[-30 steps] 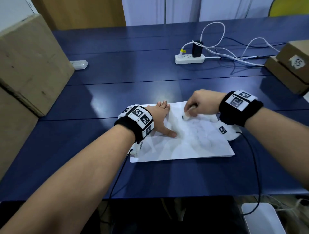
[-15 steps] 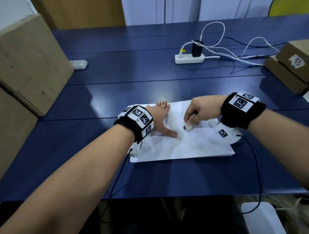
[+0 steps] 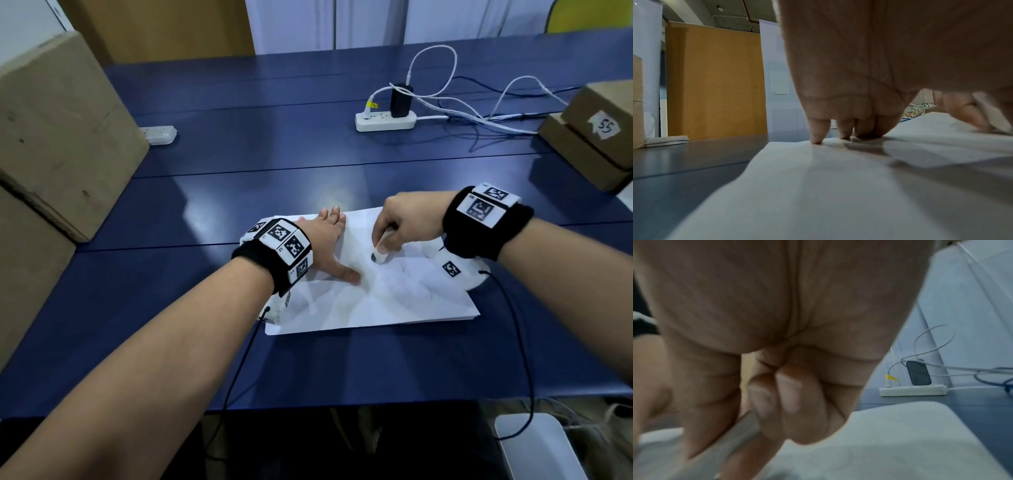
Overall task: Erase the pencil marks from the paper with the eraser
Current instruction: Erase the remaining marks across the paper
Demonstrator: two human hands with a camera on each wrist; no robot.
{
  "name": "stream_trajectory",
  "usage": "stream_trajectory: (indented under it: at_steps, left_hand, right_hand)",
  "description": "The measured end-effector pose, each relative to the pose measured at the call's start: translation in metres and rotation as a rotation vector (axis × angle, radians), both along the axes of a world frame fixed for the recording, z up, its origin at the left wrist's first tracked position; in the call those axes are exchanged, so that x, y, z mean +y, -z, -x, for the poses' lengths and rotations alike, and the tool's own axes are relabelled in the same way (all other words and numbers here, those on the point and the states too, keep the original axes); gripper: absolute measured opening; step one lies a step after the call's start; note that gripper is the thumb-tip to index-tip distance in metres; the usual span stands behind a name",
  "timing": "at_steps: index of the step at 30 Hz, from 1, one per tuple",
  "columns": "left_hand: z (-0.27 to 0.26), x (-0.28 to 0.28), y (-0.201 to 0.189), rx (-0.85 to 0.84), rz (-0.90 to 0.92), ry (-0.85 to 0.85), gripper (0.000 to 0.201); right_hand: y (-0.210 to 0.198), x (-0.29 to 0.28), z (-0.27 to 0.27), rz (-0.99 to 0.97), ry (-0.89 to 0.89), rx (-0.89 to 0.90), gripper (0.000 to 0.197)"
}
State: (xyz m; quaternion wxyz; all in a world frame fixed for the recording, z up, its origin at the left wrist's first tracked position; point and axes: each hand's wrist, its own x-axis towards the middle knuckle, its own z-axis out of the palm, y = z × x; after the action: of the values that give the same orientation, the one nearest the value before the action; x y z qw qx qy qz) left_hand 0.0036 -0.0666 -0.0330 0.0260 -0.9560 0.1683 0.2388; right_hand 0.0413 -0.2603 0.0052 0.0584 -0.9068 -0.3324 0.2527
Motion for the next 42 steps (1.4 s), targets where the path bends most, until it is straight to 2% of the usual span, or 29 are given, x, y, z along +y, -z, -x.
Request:
stream_trajectory:
  at_steps: [4, 6, 8, 11, 12, 14, 17, 19, 21, 24, 26, 28, 31, 33, 35, 39, 40, 42]
  left_hand:
    - [0.001, 0.001, -0.001, 0.0, -0.003, 0.004, 0.132]
    - [0.001, 0.001, -0.001, 0.0, -0.007, 0.007, 0.132]
    - [0.001, 0.001, 0.0, 0.0, 0.001, 0.001, 0.132]
    - [0.001, 0.001, 0.0, -0.006, 0.009, -0.001, 0.134]
    - [0.0, 0.001, 0.0, -0.005, 0.009, 0.001, 0.134]
    - [-0.001, 0.0, 0.001, 0.003, 0.011, 0.01, 0.133]
    - [-0.003, 0.0, -0.001, 0.011, -0.001, 0.019, 0.129]
    - [-0.003, 0.0, -0.002, 0.015, -0.01, 0.021, 0.128]
    - [-0.002, -0.001, -0.002, 0.011, -0.017, 0.02, 0.127]
    - [-0.002, -0.003, -0.003, 0.008, -0.022, 0.021, 0.127]
    - [-0.001, -0.004, -0.004, 0.015, -0.024, 0.021, 0.127]
    - [0.0, -0.006, -0.006, 0.016, -0.018, 0.02, 0.127]
    - [0.001, -0.007, -0.011, 0.01, -0.011, 0.017, 0.125]
    - [0.002, -0.008, -0.013, 0.006, -0.014, 0.018, 0.124]
    - [0.003, -0.009, -0.013, 0.003, -0.014, 0.014, 0.124]
    - [0.003, -0.009, -0.012, -0.003, -0.022, 0.01, 0.125]
    - [0.003, -0.009, -0.012, -0.006, -0.025, 0.01, 0.125]
    - [0.003, -0.01, -0.012, -0.006, -0.029, 0.011, 0.125]
  right_hand:
    - [0.006, -0.002, -0.024, -0.073, 0.196, -0.243, 0.017]
    - [0.01, -0.004, -0.028, -0.1, 0.239, -0.276, 0.019]
    - [0.009, -0.007, -0.022, -0.088, 0.193, -0.2, 0.017]
    - [0.0, -0.007, -0.004, 0.008, 0.056, 0.062, 0.01]
    - [-0.001, -0.006, -0.002, 0.028, 0.032, 0.094, 0.01]
    - [0.0, -0.006, -0.006, 0.012, 0.051, 0.039, 0.013]
    - [0.006, -0.005, -0.024, -0.075, 0.181, -0.19, 0.014]
    - [0.009, -0.006, -0.029, -0.117, 0.242, -0.267, 0.017]
    - [0.009, -0.008, -0.025, -0.112, 0.214, -0.218, 0.015]
    - [0.004, -0.008, -0.004, -0.028, 0.062, 0.057, 0.011]
    - [0.003, -0.009, 0.002, -0.007, 0.02, 0.138, 0.009]
    - [0.004, -0.008, -0.005, -0.023, 0.054, 0.034, 0.009]
    - [0.009, -0.008, -0.027, -0.096, 0.218, -0.221, 0.012]
    - [0.012, -0.01, -0.034, -0.126, 0.273, -0.273, 0.015]
    - [0.01, -0.012, -0.028, -0.117, 0.218, -0.213, 0.013]
    - [0.005, -0.012, -0.004, -0.025, 0.064, 0.12, 0.007]
    - [0.006, -0.012, -0.004, -0.022, 0.054, 0.121, 0.006]
    - [0.009, -0.012, -0.012, -0.056, 0.099, -0.009, 0.009]
